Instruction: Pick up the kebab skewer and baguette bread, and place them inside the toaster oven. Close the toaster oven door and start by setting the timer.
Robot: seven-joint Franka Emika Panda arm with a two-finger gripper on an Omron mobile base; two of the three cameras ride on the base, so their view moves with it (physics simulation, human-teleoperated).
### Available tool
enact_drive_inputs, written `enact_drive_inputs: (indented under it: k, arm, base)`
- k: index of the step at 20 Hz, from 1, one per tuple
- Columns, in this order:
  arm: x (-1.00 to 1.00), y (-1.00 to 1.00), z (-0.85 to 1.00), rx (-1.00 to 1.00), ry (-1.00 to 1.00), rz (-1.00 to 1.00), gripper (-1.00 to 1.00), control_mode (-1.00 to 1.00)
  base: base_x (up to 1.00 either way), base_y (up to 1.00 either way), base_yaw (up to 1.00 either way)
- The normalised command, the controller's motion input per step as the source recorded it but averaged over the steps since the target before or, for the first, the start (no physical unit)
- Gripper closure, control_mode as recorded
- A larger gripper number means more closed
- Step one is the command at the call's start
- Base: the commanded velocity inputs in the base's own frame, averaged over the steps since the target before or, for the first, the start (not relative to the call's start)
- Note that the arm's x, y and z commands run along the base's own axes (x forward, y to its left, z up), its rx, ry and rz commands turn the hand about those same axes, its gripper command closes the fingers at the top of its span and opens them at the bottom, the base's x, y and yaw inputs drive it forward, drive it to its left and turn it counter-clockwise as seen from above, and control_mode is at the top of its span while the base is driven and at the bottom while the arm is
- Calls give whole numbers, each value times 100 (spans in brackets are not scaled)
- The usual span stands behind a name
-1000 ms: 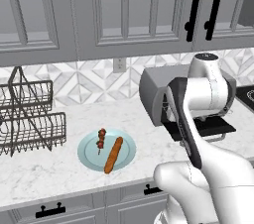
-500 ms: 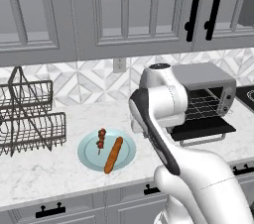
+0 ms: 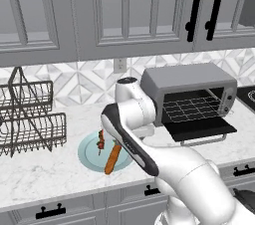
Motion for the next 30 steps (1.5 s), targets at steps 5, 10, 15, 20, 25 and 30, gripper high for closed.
enact_drive_inputs:
  k: [5,10,15,20,25,30]
  arm:
    - [27,14,-43,7,0,-18,-100,-100]
    - [32,0,-41,2,-7,-11,-100,-100]
    - [32,2,-44,0,-1,-3,-100,-100]
    - [20,4,-19,0,0,-2,-100,-100]
    - [1,21,-11,0,0,-5,-100,-100]
    - [0,1,-33,0,0,-8,-100,-100]
  base:
    - [0,0,0]
    - [0,0,0]
    - [0,0,0]
    - [0,0,0]
    - [0,0,0]
    - [0,0,0]
